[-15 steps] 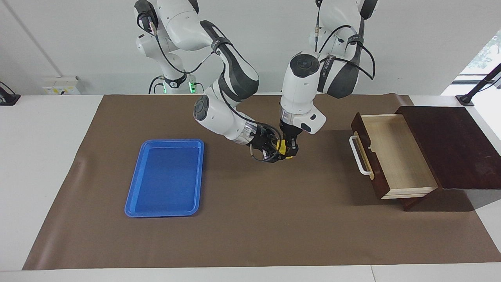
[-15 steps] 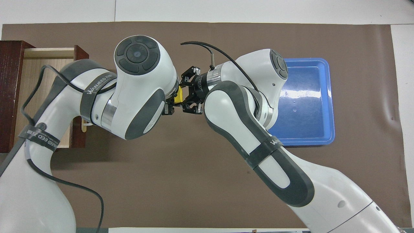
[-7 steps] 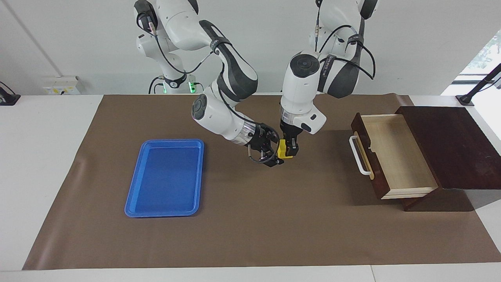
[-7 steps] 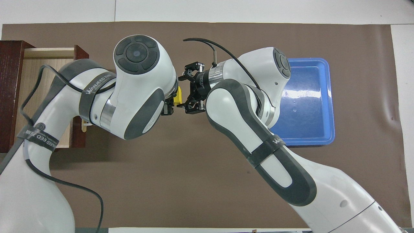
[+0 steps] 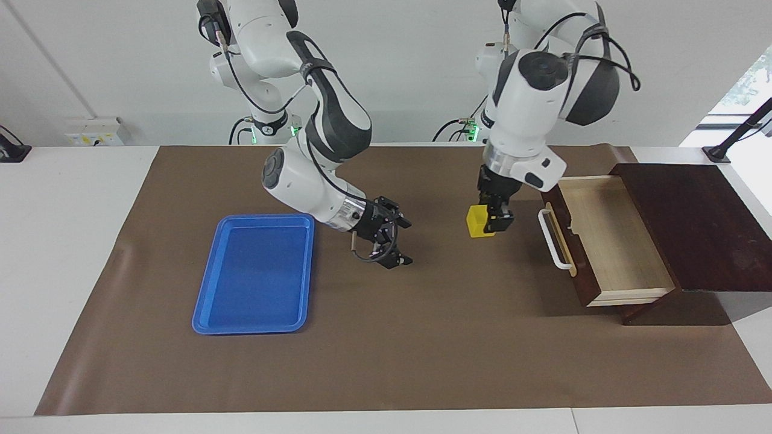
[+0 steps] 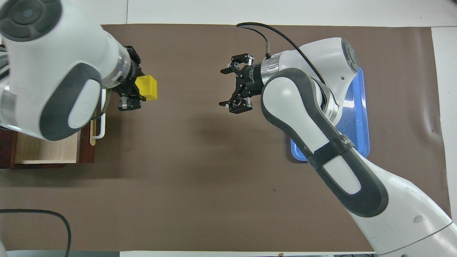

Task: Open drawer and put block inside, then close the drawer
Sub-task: 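Lower the block into the drawer with the left gripper while the right gripper withdraws, then release the block and push the drawer shut with the left gripper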

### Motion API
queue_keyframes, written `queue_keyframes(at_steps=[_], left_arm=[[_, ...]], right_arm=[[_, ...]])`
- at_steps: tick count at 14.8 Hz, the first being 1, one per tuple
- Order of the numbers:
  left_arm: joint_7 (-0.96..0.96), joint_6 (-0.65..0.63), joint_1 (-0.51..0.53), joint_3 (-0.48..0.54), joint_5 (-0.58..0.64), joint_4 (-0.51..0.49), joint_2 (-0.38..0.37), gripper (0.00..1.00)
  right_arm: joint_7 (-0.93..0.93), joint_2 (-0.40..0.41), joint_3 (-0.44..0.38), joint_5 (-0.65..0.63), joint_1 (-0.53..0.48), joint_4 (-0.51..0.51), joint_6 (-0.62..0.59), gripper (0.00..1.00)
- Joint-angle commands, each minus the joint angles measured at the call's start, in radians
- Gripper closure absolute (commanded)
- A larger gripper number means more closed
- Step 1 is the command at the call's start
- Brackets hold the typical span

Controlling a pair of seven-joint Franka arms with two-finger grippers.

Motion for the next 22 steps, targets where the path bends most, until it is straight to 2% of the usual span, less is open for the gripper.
queue_keyframes(at_steps=[1,4,6,7,10,13,16,22], left_arm=[[0.166,-0.087,0.131,0.001,-0.032,-0.010,-0.061,1.00],[0.366,-0.076,0.288,0.001,-0.032,-0.028,-0.074,1.00],[0.403,-0.034,0.372,0.001,-0.032,-0.063,-0.084,1.00],[0.399,0.015,0.395,0.001,-0.032,-0.115,-0.108,1.00],[0.341,0.160,0.409,0.006,-0.029,-0.289,-0.148,1.00],[0.271,0.185,0.408,0.006,-0.023,-0.341,-0.131,1.00],[0.279,0.264,0.394,0.006,-0.014,-0.441,-0.142,1.00],[0.308,0.307,0.400,0.006,-0.009,-0.495,-0.145,1.00]], right_arm=[[-0.040,-0.118,0.009,-0.033,-0.050,-0.123,-0.017,0.00],[-0.114,-0.189,0.009,-0.133,-0.113,-0.164,-0.112,0.00],[-0.178,-0.220,0.009,-0.220,-0.152,-0.164,-0.202,0.00],[-0.216,-0.236,0.009,-0.252,-0.168,-0.164,-0.245,0.00],[-0.354,-0.285,0.009,-0.347,-0.227,-0.163,-0.359,0.00],[-0.552,-0.345,0.009,-0.487,-0.279,-0.163,-0.469,0.00],[-0.727,-0.405,0.009,-0.590,-0.331,-0.163,-0.575,0.00],[-0.962,-0.490,0.009,-0.791,-0.340,-0.164,-0.658,0.00]])
